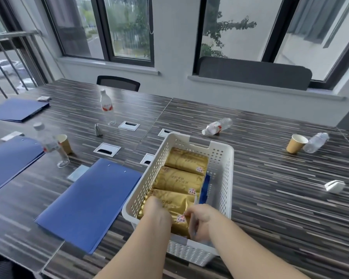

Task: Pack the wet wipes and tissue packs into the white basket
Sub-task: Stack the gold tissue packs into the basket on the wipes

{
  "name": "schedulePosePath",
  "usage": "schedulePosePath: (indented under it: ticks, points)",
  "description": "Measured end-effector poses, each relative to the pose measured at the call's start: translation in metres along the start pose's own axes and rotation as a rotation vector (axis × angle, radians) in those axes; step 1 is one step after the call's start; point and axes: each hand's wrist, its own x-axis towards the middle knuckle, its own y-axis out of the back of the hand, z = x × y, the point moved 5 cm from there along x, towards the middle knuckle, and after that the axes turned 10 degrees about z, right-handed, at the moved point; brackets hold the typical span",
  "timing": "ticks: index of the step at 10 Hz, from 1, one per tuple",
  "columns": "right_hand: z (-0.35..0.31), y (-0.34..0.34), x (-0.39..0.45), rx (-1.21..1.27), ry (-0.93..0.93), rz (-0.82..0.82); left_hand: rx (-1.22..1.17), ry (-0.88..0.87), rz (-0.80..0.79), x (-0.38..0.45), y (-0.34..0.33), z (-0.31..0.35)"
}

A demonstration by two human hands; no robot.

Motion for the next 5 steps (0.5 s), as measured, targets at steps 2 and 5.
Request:
schedulePosePath:
  ticks: [2,5]
  points:
    - [-0.002,-0.01,0.013,-0.083,0.023,0.035,-0.004,0.077,0.03,0.013,0.002,0.001]
    - [-0.012,-0.009,0.01,-0.061,0.088,0.138,-0.032,-0.077,0.092,0.024,0.005,0.009]
